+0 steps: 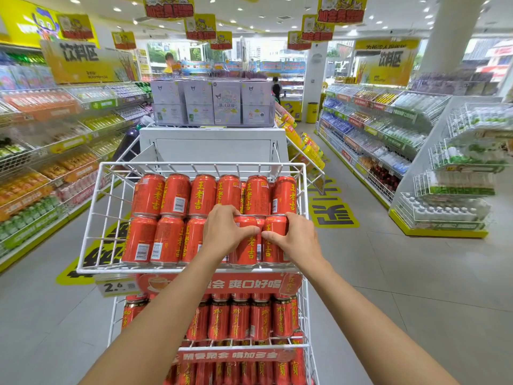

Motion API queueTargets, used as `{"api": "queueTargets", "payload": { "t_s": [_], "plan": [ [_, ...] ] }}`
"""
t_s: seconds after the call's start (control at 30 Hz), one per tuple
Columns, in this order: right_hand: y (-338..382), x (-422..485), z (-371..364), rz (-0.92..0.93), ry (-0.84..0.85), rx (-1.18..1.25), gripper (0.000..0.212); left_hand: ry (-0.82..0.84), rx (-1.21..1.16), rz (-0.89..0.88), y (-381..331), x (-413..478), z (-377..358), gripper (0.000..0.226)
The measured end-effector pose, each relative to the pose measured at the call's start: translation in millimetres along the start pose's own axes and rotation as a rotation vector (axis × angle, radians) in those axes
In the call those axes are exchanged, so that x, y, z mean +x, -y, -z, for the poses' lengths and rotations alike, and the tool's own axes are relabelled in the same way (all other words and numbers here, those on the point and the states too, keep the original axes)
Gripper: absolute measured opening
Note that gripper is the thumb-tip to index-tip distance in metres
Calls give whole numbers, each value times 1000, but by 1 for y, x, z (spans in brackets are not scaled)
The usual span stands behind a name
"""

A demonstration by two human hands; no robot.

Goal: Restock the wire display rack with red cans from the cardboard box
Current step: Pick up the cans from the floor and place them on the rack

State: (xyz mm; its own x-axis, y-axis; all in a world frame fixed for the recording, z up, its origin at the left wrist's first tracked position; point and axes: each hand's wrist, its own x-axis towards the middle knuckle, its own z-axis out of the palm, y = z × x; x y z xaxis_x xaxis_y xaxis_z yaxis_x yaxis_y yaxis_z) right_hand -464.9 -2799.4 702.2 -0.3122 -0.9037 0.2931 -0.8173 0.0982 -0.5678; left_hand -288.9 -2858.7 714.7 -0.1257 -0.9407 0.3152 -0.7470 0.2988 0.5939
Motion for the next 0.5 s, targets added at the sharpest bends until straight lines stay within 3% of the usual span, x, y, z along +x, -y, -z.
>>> {"api": "queueTargets", "payload": {
  "t_s": [0.5],
  "plan": [
    [2,-1,5,58,25,-104,56,15,3,22,-5,-3,1,67]
  ]
}}
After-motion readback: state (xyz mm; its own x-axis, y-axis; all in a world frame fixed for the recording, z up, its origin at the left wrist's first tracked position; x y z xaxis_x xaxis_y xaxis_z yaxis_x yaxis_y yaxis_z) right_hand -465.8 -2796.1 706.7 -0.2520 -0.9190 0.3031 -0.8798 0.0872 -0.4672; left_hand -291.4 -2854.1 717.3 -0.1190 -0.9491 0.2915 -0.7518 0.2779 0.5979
